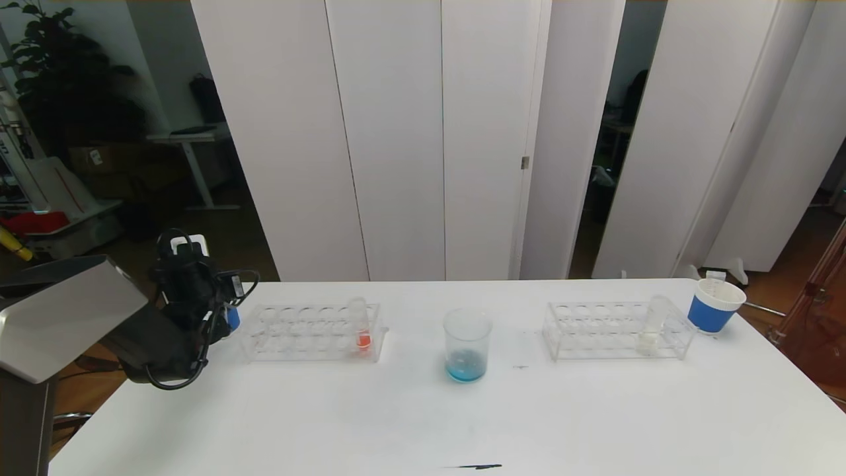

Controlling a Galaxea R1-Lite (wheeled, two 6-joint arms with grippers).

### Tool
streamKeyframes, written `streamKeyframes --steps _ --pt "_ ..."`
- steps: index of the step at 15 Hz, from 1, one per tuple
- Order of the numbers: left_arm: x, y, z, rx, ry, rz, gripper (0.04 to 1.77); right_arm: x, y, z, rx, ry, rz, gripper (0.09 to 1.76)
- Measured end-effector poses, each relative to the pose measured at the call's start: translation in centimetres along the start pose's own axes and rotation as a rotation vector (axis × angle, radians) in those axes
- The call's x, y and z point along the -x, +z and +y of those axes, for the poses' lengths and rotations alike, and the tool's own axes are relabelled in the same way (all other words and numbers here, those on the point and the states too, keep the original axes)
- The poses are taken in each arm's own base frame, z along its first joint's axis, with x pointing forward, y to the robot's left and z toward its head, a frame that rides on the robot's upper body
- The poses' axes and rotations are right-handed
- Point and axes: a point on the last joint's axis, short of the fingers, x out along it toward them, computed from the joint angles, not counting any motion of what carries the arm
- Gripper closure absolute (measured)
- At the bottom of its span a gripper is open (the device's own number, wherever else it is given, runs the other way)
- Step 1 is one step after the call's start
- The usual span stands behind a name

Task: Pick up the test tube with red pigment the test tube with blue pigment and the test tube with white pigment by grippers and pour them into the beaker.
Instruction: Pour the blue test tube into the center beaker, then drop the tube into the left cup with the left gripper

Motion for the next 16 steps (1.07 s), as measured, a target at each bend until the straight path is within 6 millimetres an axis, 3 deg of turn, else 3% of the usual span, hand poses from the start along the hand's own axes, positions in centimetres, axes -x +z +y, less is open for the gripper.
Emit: streamKeyframes --steps 2,3,6,7,12,16 --pt "0.0 0.0 0.1 -0.003 0.001 0.001 1.21 0.0 0.0 0.0 0.0 0.0 0.0 0.1" --pt "0.0 -0.1 0.1 -0.005 0.001 0.003 1.11 0.0 0.0 0.0 0.0 0.0 0.0 0.1" --pt "0.1 0.1 0.1 -0.005 0.002 0.0 0.21 0.0 0.0 0.0 0.0 0.0 0.0 0.1" --pt "0.1 0.2 0.1 -0.005 0.002 -0.001 0.07 0.0 0.0 0.0 0.0 0.0 0.0 0.1" --pt "0.9 1.7 0.4 -0.006 -0.004 -0.013 0.06 0.0 0.0 0.0 0.0 0.0 0.0 0.1" --pt "3.1 5.0 1.4 -0.006 -0.01 -0.041 0.06 0.0 0.0 0.0 0.0 0.0 0.0 0.1"
